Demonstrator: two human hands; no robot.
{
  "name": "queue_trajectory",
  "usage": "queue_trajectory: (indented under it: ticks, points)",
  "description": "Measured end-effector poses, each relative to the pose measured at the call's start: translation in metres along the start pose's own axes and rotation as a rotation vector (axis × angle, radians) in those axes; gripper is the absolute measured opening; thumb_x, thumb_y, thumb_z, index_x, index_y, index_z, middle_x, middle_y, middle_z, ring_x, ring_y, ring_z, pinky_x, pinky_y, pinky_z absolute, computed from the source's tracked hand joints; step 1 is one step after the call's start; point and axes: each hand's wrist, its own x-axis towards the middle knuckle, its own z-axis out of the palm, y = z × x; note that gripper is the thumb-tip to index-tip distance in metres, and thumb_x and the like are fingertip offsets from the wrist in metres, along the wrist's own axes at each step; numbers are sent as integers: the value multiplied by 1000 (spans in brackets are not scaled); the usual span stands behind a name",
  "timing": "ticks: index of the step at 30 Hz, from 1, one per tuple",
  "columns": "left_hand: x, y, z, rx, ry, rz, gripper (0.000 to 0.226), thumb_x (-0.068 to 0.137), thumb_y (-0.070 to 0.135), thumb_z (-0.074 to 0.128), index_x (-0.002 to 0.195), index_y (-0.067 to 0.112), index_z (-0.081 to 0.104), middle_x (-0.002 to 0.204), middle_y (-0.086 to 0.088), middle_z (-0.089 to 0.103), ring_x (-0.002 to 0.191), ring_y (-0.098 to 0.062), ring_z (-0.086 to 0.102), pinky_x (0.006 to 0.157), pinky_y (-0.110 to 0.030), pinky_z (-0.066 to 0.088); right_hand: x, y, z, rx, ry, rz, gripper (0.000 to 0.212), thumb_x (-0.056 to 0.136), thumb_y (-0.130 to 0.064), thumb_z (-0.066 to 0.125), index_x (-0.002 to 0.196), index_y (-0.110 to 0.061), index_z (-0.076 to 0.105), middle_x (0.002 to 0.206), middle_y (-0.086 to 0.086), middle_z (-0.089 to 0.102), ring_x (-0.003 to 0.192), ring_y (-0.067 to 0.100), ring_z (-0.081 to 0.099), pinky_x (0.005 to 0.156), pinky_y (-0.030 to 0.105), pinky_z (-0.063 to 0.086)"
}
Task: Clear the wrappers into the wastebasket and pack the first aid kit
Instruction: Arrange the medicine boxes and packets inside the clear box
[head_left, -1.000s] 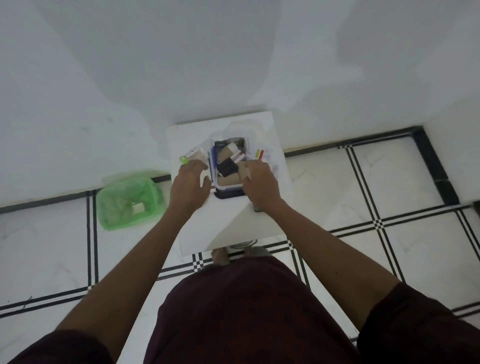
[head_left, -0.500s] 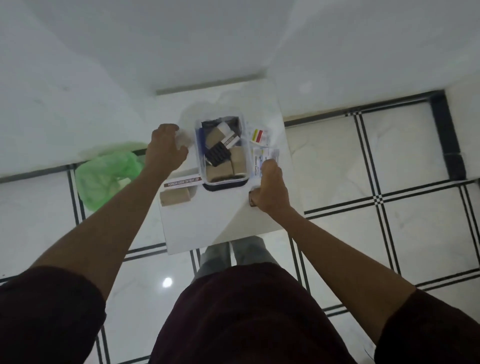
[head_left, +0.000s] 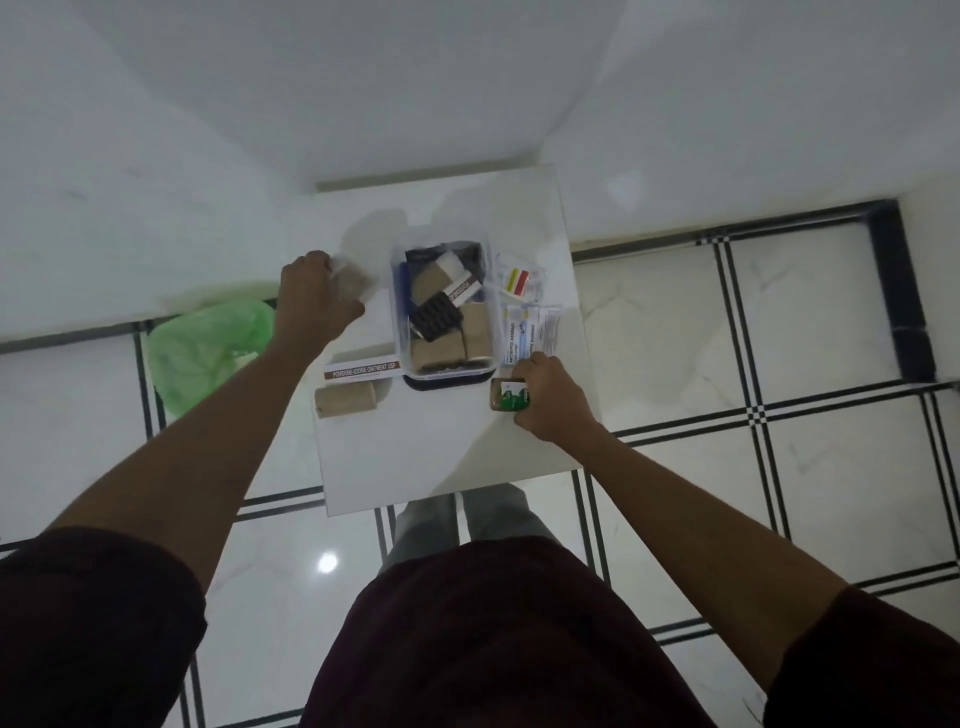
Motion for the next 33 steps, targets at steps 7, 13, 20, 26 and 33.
queue_trajectory:
  ticks: [7, 13, 20, 26, 33]
  points:
    - [-18, 21, -54, -86, 85, 204, 32, 54, 18, 71, 77, 7, 51, 72, -10, 57, 66, -31, 50, 56, -35, 38, -7, -14, -69, 4, 83, 18, 52, 63, -18, 81, 109, -8, 60, 106, 11, 56, 96, 25, 54, 72, 32, 48]
    - [-45, 59, -40, -40, -99, 467, 57, 62, 29, 73, 112, 6, 58, 105, -14, 62, 95, -34, 55, 85, -41, 46, 4, -33, -116, 69, 185, -7, 51, 62, -19, 81, 108, -8, 63, 101, 10, 59, 82, 17, 48, 66, 23, 34]
    - [-60, 68, 7, 181, -324, 499, 55, 77, 29, 70, 127, 13, 53, 127, -6, 60, 124, -28, 49, 114, -58, 12, 41, -63, -121, 135, 198, -106, 48, 63, -22, 82, 107, -9, 67, 100, 13, 60, 82, 17, 51, 57, 13, 29]
    - [-63, 58, 16, 60, -370, 463, 34, 94, 18, 48, 127, 15, 56, 137, -3, 56, 134, -25, 44, 116, -61, 4, 64, -80, -108, 73, 152, -180, 51, 65, -22, 80, 113, -14, 66, 100, 11, 61, 88, 19, 53, 69, 24, 35]
    - [-92, 30, 21, -259, 107, 396, 21, 83, 15, 63, 101, 7, 71, 105, -9, 74, 102, -23, 68, 106, -50, 40, 91, -99, -84, -70, 43, -232, 36, 65, -15, 75, 100, -11, 67, 97, 9, 62, 89, 23, 55, 69, 32, 49]
